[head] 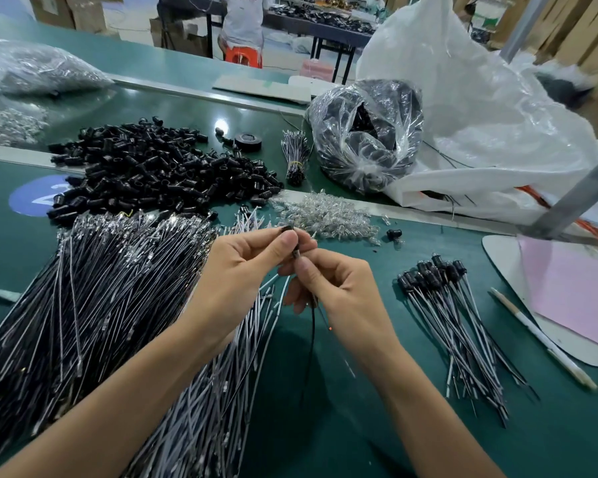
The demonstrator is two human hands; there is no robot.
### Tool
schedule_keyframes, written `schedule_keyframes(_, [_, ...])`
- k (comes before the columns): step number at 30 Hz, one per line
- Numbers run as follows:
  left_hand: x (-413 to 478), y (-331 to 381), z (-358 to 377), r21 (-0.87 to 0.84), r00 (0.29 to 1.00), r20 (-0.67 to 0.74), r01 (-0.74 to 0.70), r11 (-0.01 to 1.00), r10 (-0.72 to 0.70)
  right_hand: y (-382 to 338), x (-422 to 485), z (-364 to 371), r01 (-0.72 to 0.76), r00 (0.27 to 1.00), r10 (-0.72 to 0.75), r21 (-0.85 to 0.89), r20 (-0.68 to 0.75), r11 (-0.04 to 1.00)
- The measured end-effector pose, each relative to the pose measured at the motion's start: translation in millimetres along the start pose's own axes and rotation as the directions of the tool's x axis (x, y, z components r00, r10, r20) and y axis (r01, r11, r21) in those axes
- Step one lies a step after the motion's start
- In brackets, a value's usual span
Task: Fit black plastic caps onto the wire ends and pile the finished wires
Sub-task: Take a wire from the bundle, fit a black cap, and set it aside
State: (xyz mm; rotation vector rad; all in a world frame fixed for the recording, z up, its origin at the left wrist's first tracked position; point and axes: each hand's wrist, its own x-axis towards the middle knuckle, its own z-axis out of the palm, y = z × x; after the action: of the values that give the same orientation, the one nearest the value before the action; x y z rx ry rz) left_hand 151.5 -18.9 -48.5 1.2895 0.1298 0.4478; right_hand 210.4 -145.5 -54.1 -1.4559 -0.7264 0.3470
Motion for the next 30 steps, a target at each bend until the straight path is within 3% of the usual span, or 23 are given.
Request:
schedule_keyframes(8, [-6.7,-3.9,15.9,-0.179,1.0,-0.004,0.029,0.983,-0.03,1.8,-5.0,9.5,0.119,0.982,-0.127,-0.059,-0.142,0.991])
schedule_keyframes(15, [-7.4,-1.1,15.8,0.017,0.995,0.053,-0.08,0.997,0.079,1.8,-5.7,6.1,0.14,0.974,-0.167,-0.174,-0.151,0.975])
schedule_keyframes(19, [-4.8,-3.5,7.6,-0.02,0.997,-0.025,-0.072,0.997,0.071,-1.3,-2.1,-0.8,0.153,0.975,-0.182,-0.208,-0.128,0.966])
schedule_keyframes(24, [-8.7,-5.4,14.5,-0.085,0.999,-0.017,-0.043,0.995,0.042,0.8,-4.4,2.3,0.159,0.973,-0.195,-0.25,-0.127,0.955])
schedule_keyframes(30, [-9.9,-6.4,18.0,-0.006,0.996,0.016,-0.09,0.996,0.091,0.9,-7.0,-0.3,0.19,0.959,-0.247,-0.337,-0.137,0.922])
